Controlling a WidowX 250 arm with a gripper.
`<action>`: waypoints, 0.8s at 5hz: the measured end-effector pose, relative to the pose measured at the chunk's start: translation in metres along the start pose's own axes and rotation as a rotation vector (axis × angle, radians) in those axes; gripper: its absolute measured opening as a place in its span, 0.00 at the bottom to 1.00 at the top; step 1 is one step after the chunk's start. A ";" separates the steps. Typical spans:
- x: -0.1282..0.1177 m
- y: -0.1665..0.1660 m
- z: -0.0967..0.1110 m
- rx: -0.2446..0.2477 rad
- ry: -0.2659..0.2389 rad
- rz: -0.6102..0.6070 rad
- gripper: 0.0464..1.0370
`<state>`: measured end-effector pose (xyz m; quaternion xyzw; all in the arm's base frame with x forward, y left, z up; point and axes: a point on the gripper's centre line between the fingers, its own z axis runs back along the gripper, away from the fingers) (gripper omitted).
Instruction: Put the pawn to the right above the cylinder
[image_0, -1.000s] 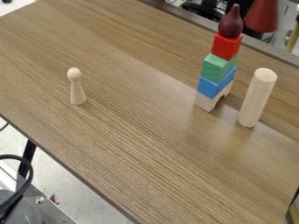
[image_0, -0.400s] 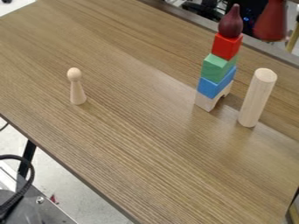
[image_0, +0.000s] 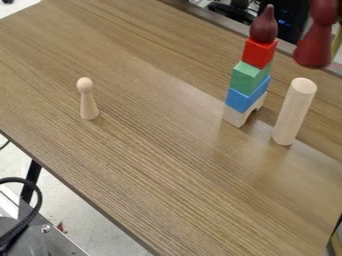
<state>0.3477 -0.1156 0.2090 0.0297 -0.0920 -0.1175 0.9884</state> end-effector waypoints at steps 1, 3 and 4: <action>0.000 -0.001 -0.019 0.009 0.019 0.000 0.50; 0.008 0.000 -0.040 0.014 0.029 -0.016 0.50; 0.014 0.002 -0.039 0.013 0.015 -0.014 0.50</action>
